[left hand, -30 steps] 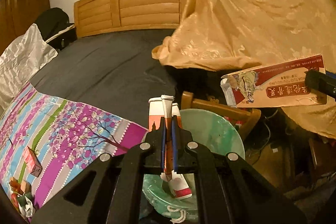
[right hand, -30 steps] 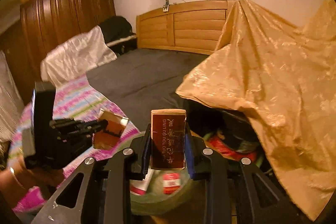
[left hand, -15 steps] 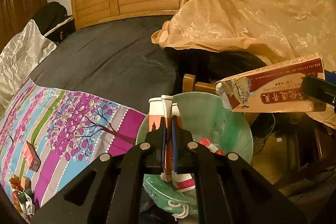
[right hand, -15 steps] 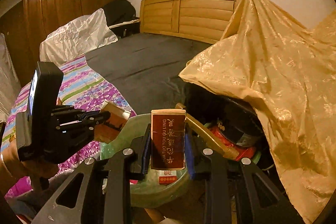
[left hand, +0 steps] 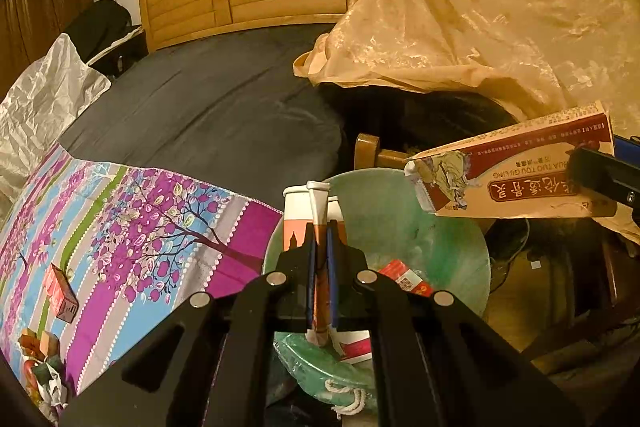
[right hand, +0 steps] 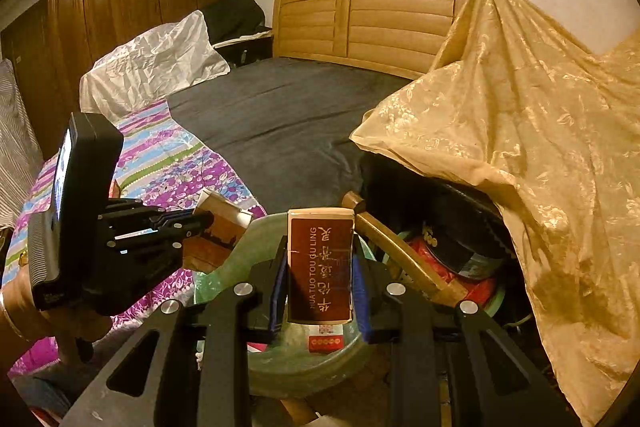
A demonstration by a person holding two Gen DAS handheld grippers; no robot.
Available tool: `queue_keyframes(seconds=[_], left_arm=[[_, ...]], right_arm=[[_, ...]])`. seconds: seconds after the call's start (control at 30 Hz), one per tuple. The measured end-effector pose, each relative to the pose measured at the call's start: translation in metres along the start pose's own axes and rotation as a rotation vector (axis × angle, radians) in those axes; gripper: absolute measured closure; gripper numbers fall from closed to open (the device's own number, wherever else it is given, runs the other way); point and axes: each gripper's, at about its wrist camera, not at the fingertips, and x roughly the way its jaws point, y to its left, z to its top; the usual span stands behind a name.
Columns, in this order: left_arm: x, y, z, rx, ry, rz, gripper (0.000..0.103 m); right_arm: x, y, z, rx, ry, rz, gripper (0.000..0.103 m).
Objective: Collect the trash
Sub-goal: 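Carry the tube and brown box to the green bin and release both, then move both grippers back toward the bed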
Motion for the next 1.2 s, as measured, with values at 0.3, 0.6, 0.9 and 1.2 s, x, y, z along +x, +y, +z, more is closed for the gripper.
queue_keyframes(seconds=[0.3, 0.6, 0.9, 1.2], left_arm=[[0.013, 0.007, 0.000, -0.038, 0.049, -0.051, 0.064], [0.016, 0.022, -0.005, -0.105, 0.052, -0.053, 0.062], [0.007, 0.025, -0.016, -0.108, 0.041, 0.002, 0.062], [-0.015, 0.060, -0.050, -0.191, 0.026, 0.114, 0.062]], right_arm=[[0.020, 0.001, 0.003, 0.010, 0.020, -0.001, 0.065], [0.026, -0.006, 0.000, 0.043, 0.027, 0.003, 0.065], [0.028, -0.003, -0.004, 0.048, 0.012, 0.017, 0.065], [0.027, 0.022, -0.002, 0.079, -0.044, 0.067, 0.065]])
